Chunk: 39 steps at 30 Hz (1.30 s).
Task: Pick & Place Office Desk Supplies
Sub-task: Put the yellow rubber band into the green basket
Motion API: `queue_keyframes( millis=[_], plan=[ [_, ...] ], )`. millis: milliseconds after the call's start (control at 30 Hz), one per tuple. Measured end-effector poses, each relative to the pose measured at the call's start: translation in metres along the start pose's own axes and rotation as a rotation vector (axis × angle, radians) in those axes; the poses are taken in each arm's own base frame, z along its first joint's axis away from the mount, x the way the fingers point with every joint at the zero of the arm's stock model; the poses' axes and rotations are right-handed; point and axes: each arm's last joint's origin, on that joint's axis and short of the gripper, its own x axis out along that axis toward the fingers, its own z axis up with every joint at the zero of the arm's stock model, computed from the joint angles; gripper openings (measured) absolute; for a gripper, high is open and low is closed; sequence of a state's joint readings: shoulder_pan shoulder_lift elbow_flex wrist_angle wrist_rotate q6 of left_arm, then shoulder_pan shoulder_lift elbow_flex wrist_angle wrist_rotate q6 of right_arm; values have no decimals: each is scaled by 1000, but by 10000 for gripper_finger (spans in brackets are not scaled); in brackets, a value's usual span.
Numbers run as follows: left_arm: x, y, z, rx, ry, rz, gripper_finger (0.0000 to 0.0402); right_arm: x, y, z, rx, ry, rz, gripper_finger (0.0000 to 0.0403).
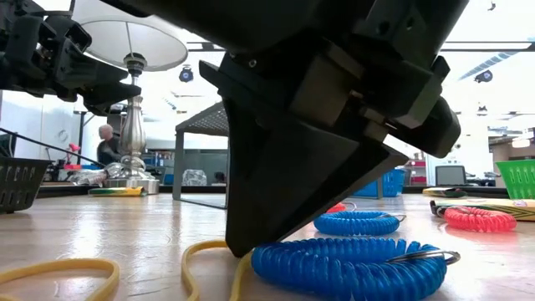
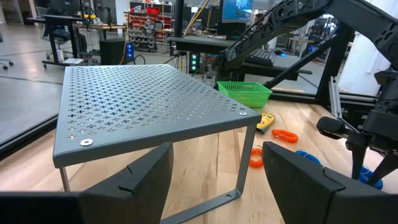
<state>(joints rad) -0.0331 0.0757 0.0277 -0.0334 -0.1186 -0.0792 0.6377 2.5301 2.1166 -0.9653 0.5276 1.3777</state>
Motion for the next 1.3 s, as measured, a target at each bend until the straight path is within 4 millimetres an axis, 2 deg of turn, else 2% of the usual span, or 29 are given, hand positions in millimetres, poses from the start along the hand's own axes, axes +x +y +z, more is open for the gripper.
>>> queue_keyframes(
  millis=[233,467,700,867,1100,1300],
  plan=[
    [0,0,0,0,0,0,253,1,0,2,8,5,0,11],
    [0,0,0,0,0,0,253,0,0,4,13,9,3,8],
    [0,0,0,0,0,0,253,-9,5,11,9,16,20,8],
    [0,0,0,0,0,0,253,-23,9,19,39,4,41,8],
    [0,0,0,0,0,0,253,-56,16,42,89,-73,112,8],
    [0,0,0,0,0,0,253,-81,16,56,57,-100,153,8]
  ],
)
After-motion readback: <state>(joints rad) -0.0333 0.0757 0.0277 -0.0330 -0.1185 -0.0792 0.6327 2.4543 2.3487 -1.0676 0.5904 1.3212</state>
